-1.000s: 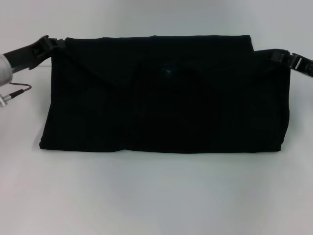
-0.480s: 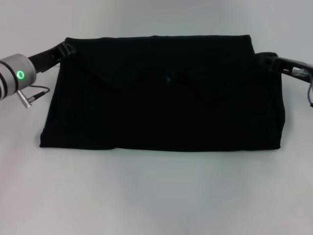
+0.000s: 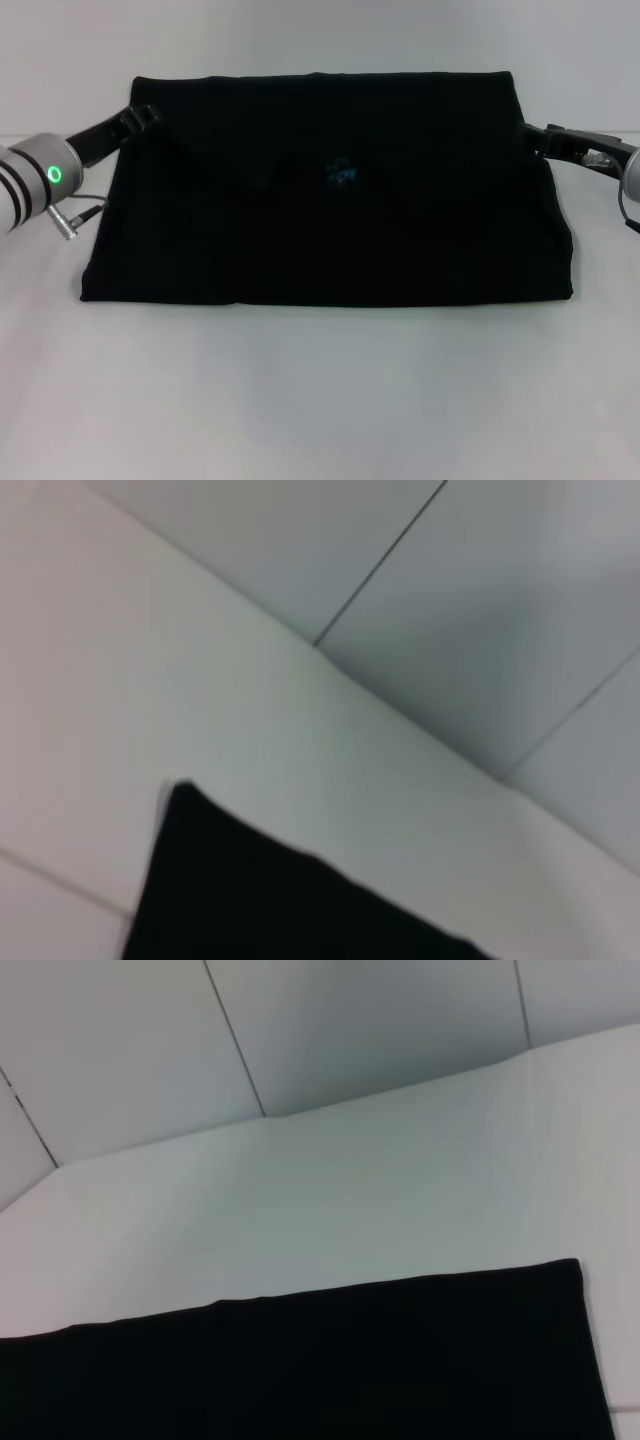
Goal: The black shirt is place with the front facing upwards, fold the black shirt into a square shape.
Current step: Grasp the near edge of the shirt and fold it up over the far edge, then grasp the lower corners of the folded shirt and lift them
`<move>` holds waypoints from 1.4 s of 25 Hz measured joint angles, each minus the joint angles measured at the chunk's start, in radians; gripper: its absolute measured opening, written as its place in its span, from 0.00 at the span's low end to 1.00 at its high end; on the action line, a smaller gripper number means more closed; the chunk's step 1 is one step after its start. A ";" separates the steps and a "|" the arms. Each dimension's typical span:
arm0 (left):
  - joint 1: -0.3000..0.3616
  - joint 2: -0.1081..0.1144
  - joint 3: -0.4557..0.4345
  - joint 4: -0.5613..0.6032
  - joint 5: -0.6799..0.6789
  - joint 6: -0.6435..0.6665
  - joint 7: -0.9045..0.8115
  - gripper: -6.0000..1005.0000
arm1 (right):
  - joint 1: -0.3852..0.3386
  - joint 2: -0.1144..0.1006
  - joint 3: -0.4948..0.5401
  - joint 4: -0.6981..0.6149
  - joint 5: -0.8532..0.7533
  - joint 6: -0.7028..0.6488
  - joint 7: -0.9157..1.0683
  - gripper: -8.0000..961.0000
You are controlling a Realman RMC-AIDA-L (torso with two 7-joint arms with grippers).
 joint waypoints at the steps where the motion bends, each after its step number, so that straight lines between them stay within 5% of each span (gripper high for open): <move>1: 0.003 0.007 0.007 -0.013 0.000 0.000 0.000 0.21 | -0.002 0.000 0.000 0.001 0.000 -0.002 0.000 0.31; 4: 0.016 0.012 0.017 -0.023 -0.003 0.000 0.002 0.33 | -0.011 -0.002 0.002 0.001 0.000 -0.007 0.002 0.37; 8: 0.039 0.034 0.019 -0.015 0.000 0.091 -0.005 0.46 | -0.037 -0.012 0.010 -0.018 0.012 -0.079 0.004 0.57; 12: 0.082 0.104 0.108 -0.014 0.006 0.289 -0.093 0.54 | -0.095 -0.038 0.004 -0.046 0.052 -0.322 -0.058 0.69; 13: 0.082 0.104 0.108 -0.014 0.006 0.289 -0.093 0.55 | -0.108 -0.043 0.002 -0.047 0.052 -0.388 -0.087 0.72; 14: 0.114 0.156 0.222 -0.001 0.007 0.409 -0.171 0.55 | -0.121 -0.047 -0.001 -0.047 0.050 -0.451 -0.118 0.74; 17: 0.146 0.185 0.285 0.025 0.010 0.497 -0.193 0.58 | -0.168 -0.053 -0.030 -0.048 0.045 -0.611 -0.224 0.76; 22: 0.210 0.176 0.319 0.135 0.083 0.562 -0.196 0.64 | -0.236 -0.040 -0.137 -0.047 0.044 -0.726 -0.351 0.76; 31: 0.213 0.145 0.330 0.145 0.198 0.464 -0.198 0.73 | -0.267 -0.012 -0.201 -0.035 0.043 -0.733 -0.384 0.76; 35: 0.208 0.136 0.336 0.144 0.228 0.442 -0.199 0.88 | -0.270 -0.012 -0.203 -0.035 0.043 -0.734 -0.378 0.76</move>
